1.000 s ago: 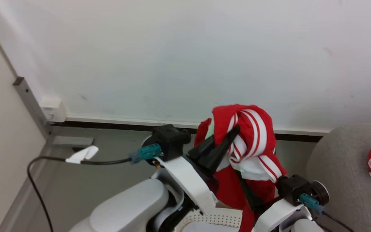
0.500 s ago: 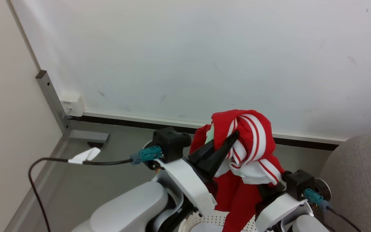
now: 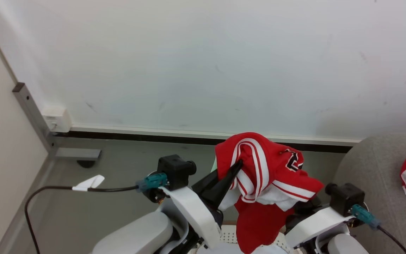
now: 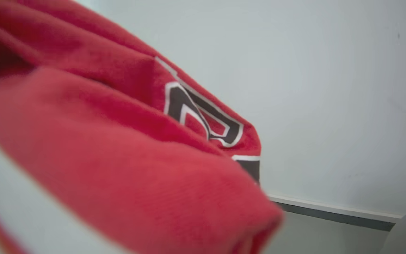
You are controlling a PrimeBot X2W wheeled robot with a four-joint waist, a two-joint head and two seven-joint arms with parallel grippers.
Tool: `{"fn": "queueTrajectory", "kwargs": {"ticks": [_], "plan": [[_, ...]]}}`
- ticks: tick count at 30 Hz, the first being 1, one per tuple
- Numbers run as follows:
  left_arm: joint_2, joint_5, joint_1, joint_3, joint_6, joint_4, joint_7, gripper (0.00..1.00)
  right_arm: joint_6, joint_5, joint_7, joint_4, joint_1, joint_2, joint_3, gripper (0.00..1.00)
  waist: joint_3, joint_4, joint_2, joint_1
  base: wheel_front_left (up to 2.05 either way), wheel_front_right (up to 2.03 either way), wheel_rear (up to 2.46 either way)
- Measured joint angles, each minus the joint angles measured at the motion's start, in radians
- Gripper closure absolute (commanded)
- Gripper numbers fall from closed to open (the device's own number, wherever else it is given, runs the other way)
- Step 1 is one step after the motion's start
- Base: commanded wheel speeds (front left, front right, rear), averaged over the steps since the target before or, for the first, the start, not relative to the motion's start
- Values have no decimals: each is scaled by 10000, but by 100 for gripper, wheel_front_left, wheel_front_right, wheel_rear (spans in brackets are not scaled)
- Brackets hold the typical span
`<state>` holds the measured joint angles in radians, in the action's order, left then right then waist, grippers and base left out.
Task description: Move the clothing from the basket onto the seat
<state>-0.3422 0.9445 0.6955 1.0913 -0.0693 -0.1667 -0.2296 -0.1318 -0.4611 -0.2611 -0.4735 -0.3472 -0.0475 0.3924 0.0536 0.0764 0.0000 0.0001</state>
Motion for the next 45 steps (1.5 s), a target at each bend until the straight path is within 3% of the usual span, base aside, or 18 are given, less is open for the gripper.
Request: {"fn": "queueTrajectory", "kwargs": {"ticks": [2,3,4,5,16,24,34,41,45], "plan": [[6,2,-45,52,56,-56,-2,100,0,-102,0,159,0,-2,-148,100,-11,-142,0,-1,0,0,0],[13,0,-59,105,77,-75,0,77,0,-194,0,222,0,0,-251,100,-17,-214,0,0,0,0,0],[17,-6,-61,178,121,-81,2,14,0,-253,-2,290,-1,6,-362,100,-23,-289,0,0,0,0,0],[29,-25,-67,219,174,-71,2,0,0,-257,0,339,-1,2,-512,100,-29,-363,0,0,0,0,0],[165,-460,-662,364,171,-88,-234,0,0,-211,0,1035,-39,-6,-1839,100,-173,-1600,0,-1,0,0,0],[186,-836,-884,-59,159,-19,-318,0,0,169,0,1871,-6,-251,-2612,100,-414,-2915,1,0,0,0,0],[178,-2065,-1104,-777,263,462,-343,0,0,548,272,3584,536,-602,-3751,100,-765,-4723,1,0,0,0,0],[77,-2763,-1295,-1114,347,474,-345,0,0,677,564,4706,1287,-347,-3898,100,-1089,-5809,1,-1,0,0,0],[81,-3032,-1303,-1097,512,370,-343,0,0,677,546,4932,1430,-186,-3912,100,-1384,-6085,1,0,0,0,0]]}}
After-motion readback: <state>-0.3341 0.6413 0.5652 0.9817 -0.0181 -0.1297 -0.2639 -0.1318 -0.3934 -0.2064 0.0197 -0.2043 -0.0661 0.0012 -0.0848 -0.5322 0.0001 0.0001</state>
